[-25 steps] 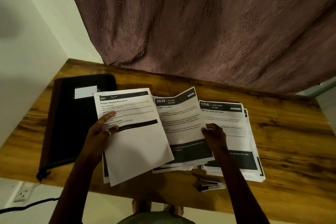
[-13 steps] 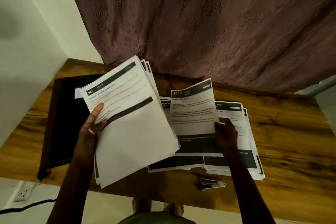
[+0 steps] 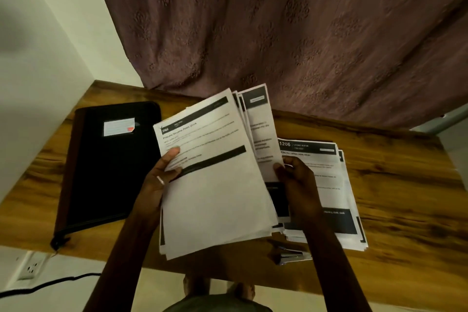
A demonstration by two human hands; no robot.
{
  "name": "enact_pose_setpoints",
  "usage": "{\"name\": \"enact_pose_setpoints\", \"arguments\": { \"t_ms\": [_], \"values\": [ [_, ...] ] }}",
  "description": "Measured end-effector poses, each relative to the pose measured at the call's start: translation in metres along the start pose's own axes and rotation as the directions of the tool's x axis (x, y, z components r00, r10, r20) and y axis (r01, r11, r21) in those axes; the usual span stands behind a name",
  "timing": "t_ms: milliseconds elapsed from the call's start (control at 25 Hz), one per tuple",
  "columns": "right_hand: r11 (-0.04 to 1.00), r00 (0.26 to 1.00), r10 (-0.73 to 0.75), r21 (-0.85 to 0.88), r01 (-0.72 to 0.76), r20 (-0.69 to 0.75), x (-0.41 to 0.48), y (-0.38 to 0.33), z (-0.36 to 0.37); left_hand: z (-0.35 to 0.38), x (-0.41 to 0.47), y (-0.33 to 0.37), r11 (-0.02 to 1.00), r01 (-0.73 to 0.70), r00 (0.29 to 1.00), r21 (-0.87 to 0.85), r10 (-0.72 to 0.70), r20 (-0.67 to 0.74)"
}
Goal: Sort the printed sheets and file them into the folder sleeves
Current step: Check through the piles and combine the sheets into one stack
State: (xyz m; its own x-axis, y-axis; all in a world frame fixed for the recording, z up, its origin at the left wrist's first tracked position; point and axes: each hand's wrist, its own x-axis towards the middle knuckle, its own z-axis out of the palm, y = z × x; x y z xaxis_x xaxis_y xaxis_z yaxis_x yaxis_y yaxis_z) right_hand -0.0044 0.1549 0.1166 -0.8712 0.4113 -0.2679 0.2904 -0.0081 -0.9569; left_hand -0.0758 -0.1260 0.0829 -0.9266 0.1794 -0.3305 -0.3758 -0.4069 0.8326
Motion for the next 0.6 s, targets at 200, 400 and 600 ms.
{"name": "enact_pose_setpoints", "arguments": {
  "t_ms": [200,400,600],
  "values": [
    [0.998,0.998,0.062,-0.013,-0.062,0.032,-0.01,-0.001,0.009,-0.002,0.008,-0.007,0.981,0.032,0.999,0.189,-0.033,0.002],
    [0.993,0.981,0.057,0.089,-0.075,0.185,-0.024,0.018,0.016,-0.005,0.009,-0.018,0.979,0.121,0.992,0.162,-0.125,0.019],
    [0.97,0.965,0.238,0.009,-0.241,0.113,-0.017,0.033,0.016,-0.013,0.016,-0.02,0.976,0.094,0.994,0.194,-0.104,0.042]
  ]
}}
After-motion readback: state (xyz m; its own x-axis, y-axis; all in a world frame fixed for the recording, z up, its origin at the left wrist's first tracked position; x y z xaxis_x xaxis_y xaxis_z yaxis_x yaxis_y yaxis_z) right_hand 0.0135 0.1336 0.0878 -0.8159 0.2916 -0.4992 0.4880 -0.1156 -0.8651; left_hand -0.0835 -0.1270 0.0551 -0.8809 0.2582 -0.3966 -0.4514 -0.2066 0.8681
